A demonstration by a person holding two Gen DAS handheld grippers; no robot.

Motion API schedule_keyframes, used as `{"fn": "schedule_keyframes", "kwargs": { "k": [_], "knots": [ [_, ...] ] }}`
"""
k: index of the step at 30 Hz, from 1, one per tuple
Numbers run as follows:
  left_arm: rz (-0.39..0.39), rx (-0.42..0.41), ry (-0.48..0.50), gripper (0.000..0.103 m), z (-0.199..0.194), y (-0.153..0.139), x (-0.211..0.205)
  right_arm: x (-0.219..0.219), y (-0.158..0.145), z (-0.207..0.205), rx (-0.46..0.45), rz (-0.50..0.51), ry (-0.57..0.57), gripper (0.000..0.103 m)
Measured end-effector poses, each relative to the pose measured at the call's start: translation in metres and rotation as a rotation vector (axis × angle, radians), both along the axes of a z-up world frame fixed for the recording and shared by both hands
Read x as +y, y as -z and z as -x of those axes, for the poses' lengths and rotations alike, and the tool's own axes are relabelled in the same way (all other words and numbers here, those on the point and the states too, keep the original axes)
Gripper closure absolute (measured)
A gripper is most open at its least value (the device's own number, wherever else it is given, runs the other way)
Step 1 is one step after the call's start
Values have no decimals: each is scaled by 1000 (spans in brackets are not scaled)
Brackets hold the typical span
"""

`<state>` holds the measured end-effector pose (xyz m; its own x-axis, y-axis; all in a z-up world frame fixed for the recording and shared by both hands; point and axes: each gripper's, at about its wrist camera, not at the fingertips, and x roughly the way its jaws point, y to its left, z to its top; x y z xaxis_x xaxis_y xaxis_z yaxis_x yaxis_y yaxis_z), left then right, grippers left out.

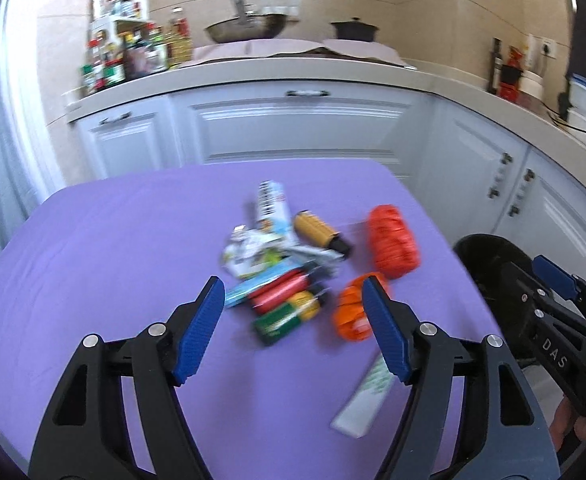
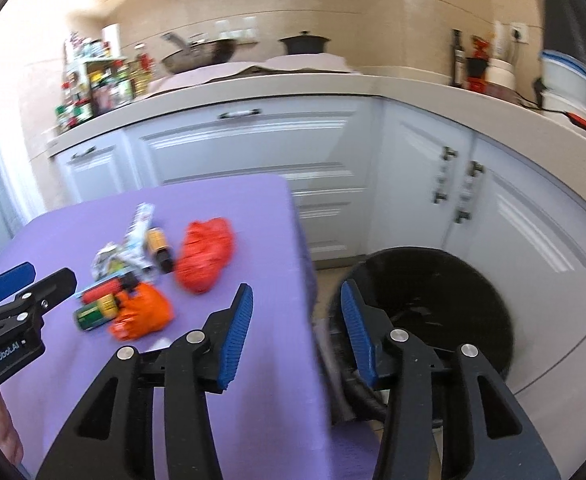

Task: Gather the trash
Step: 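Move both tools back over the table toward the orange bag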

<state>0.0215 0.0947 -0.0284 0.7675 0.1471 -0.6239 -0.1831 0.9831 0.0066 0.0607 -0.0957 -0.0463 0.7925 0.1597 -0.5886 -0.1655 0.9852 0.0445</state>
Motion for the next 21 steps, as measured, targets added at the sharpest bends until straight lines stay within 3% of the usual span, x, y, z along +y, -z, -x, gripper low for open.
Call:
{"fn": "schedule_keyframes", "kwargs": {
  "k": [13, 21],
  "knots": [
    [23, 22, -124, 34, 32, 13, 60, 77, 10, 14, 36, 38, -158, 56],
    [31, 37, -179, 34, 39, 21, 86, 98, 19, -1, 72, 54, -168, 56]
  ]
}}
